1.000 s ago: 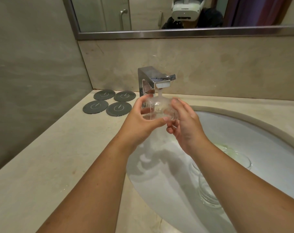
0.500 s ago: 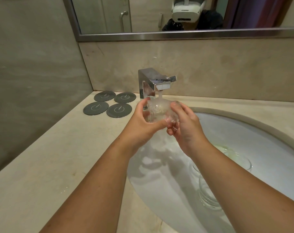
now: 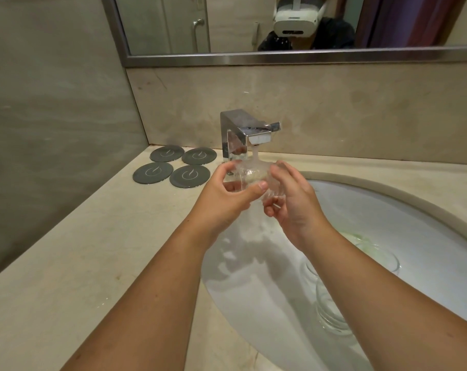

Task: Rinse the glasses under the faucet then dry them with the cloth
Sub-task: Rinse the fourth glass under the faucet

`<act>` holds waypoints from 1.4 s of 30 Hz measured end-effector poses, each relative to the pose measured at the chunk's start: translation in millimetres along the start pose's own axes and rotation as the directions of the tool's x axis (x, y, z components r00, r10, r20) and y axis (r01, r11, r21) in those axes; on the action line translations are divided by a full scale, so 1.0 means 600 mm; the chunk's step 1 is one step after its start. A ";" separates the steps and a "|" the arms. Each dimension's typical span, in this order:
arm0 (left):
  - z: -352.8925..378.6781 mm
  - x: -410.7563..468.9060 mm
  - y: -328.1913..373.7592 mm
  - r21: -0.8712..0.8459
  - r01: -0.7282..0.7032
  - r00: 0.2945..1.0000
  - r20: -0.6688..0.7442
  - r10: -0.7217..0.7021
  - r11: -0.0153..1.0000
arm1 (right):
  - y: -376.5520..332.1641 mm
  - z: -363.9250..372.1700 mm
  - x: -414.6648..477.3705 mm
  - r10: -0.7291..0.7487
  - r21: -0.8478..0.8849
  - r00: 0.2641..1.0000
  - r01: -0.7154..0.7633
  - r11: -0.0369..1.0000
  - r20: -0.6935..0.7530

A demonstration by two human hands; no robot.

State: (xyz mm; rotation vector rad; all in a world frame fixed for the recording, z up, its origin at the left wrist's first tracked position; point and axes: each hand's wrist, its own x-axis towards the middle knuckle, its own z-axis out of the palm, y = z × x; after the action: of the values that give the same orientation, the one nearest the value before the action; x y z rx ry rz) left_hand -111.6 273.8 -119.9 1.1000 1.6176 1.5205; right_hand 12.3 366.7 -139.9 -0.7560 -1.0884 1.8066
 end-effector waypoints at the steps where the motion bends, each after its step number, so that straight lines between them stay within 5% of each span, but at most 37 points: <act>1: 0.000 0.000 0.000 -0.007 -0.001 1.000 0.012 0.001 1.000 | 0.000 0.001 -0.001 -0.015 -0.003 1.000 0.015 1.000 0.002; 9: 0.001 -0.008 0.009 0.048 -0.058 0.998 0.019 0.057 0.997 | -0.002 0.003 -0.007 0.018 -0.053 0.999 -0.020 0.998 -0.038; 18: 0.001 0.004 -0.001 -0.116 0.048 0.999 0.023 -0.045 0.992 | -0.001 0.004 0.000 0.013 -0.002 1.000 -0.013 1.000 0.011; 25: 0.000 -0.002 -0.001 0.023 -0.019 0.998 0.055 0.018 1.000 | -0.006 0.003 -0.008 0.001 -0.056 0.996 -0.006 0.998 -0.086; 31: 0.001 0.008 -0.008 -0.061 0.033 0.999 0.011 -0.033 0.998 | -0.007 0.004 -0.007 0.073 -0.058 0.997 -0.073 0.996 0.006; 42: 0.002 0.007 -0.009 -0.073 0.072 0.996 0.057 -0.068 0.995 | -0.004 0.003 -0.003 -0.019 -0.008 1.000 0.019 1.000 -0.010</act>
State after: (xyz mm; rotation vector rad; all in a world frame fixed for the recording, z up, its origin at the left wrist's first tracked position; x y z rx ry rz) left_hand -113.3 278.4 -125.0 1.0249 1.5334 1.4810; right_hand 12.5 364.9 -136.5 -0.7560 -1.0937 1.7818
